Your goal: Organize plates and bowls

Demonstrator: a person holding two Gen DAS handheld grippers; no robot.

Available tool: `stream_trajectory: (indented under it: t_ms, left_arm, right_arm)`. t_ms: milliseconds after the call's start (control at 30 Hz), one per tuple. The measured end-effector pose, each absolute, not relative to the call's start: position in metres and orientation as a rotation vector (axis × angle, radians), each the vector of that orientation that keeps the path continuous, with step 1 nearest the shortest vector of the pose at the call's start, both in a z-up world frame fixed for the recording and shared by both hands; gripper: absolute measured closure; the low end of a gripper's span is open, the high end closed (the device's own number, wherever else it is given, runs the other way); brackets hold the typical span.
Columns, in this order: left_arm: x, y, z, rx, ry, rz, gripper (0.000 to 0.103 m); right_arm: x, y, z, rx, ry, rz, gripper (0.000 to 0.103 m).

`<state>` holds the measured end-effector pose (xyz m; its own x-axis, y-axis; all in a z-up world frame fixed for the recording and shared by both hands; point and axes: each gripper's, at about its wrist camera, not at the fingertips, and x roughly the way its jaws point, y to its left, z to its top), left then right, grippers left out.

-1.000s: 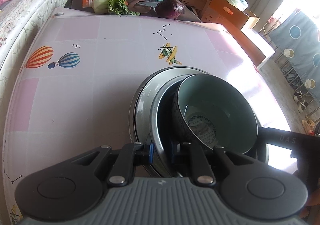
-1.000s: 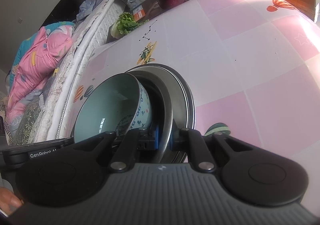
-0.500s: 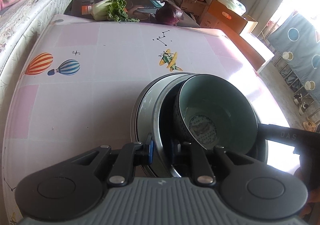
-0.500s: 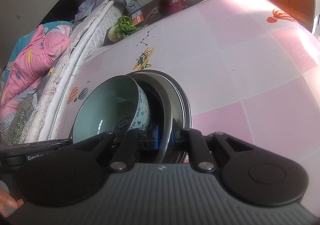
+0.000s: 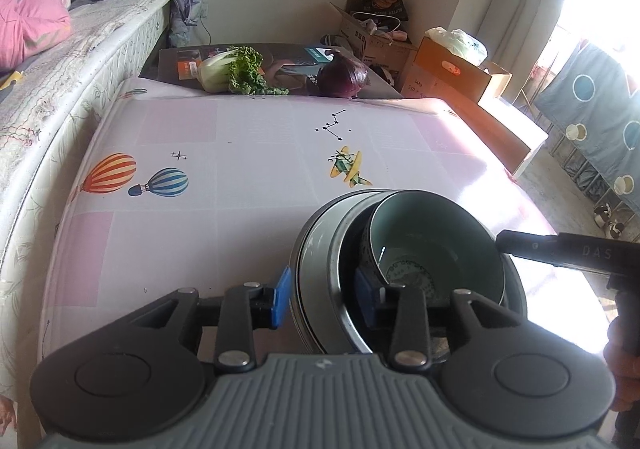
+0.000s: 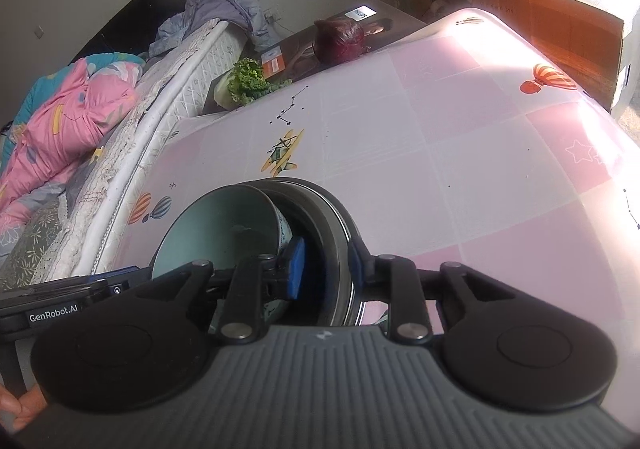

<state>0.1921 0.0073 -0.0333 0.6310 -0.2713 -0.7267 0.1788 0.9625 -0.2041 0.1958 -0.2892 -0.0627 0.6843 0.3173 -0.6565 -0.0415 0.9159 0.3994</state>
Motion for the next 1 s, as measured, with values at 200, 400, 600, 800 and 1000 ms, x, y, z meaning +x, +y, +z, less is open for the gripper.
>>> stream_trajectory:
  t_ms: [200,400,600,800,1000]
  left_arm:
    - [0.161,0.01,-0.017,-0.072,0.779,-0.25,0.039]
    - [0.125,0.009,-0.002,-0.037,0.731,-0.279,0.01]
    - [0.096,0.002,0.008,0.057,0.707,-0.253,0.0]
    - [0.075,-0.003,0.011,0.103,0.708,-0.231,0.0]
    - [0.066,-0.003,0.006,0.109,0.71,-0.154,0.0]
  right_arm:
    - [0.173,-0.299,-0.027,0.303,0.712,0.191,0.06]
    - [0.123,-0.297,0.001,0.194,0.649,0.188,0.021]
    - [0.069,-0.288,0.01,0.107,0.633,0.177,0.009]
    - [0.034,-0.267,0.011,0.055,0.629,0.171,0.001]
    - [0.018,-0.246,0.005,0.017,0.632,0.135,0.001]
